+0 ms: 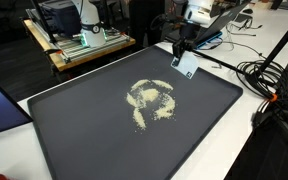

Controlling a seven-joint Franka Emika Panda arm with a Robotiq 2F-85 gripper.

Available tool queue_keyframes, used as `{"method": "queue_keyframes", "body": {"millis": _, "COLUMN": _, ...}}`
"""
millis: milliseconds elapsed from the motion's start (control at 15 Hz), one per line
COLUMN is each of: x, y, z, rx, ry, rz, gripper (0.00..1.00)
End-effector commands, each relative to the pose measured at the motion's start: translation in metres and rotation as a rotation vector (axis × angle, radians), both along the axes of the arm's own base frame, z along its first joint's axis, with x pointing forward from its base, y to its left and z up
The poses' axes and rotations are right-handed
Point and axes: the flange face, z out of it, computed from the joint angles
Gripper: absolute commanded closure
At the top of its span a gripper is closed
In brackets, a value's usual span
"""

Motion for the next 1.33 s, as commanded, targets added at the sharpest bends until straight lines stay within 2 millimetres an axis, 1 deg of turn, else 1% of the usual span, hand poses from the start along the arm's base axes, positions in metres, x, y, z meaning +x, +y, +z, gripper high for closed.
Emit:
{"method": "queue_keyframes", "body": {"millis": 0, "x": -0.040, "y": -0.027, "z": 0.029, "rx": 0.096, "ry": -0.017, "rz": -0.017, "gripper": 0.99}}
{"method": "queue_keyframes", "body": {"millis": 333, "x": -0.073, "y": -0.063, "z": 0.060, "rx": 0.197, "ry": -0.068, "rz": -0.065, "gripper": 0.99}}
{"method": "queue_keyframes", "body": {"millis": 533, "x": -0.096, "y": -0.088, "z": 0.073, "rx": 0.249, "ry": -0.127, "rz": -0.120, "gripper": 0.99}}
{"method": "queue_keyframes", "body": {"millis": 733, "x": -0.116, "y": -0.119, "z": 0.079, "rx": 0.309, "ry": -0.204, "rz": -0.219, "gripper": 0.99}}
{"method": "queue_keyframes", "body": {"millis": 933, "x": -0.132, "y": -0.149, "z": 0.078, "rx": 0.348, "ry": -0.263, "rz": -0.320, "gripper": 0.99}}
{"method": "queue_keyframes", "body": {"millis": 1000, "x": -0.112, "y": -0.135, "z": 0.074, "rx": 0.315, "ry": -0.223, "rz": -0.266, "gripper": 0.96}}
{"method": "queue_keyframes", "body": {"millis": 1133, "x": -0.122, "y": -0.150, "z": 0.073, "rx": 0.322, "ry": -0.241, "rz": -0.297, "gripper": 0.96}}
{"method": "queue_keyframes", "body": {"millis": 1267, "x": -0.125, "y": -0.151, "z": 0.073, "rx": 0.325, "ry": -0.244, "rz": -0.303, "gripper": 0.96}}
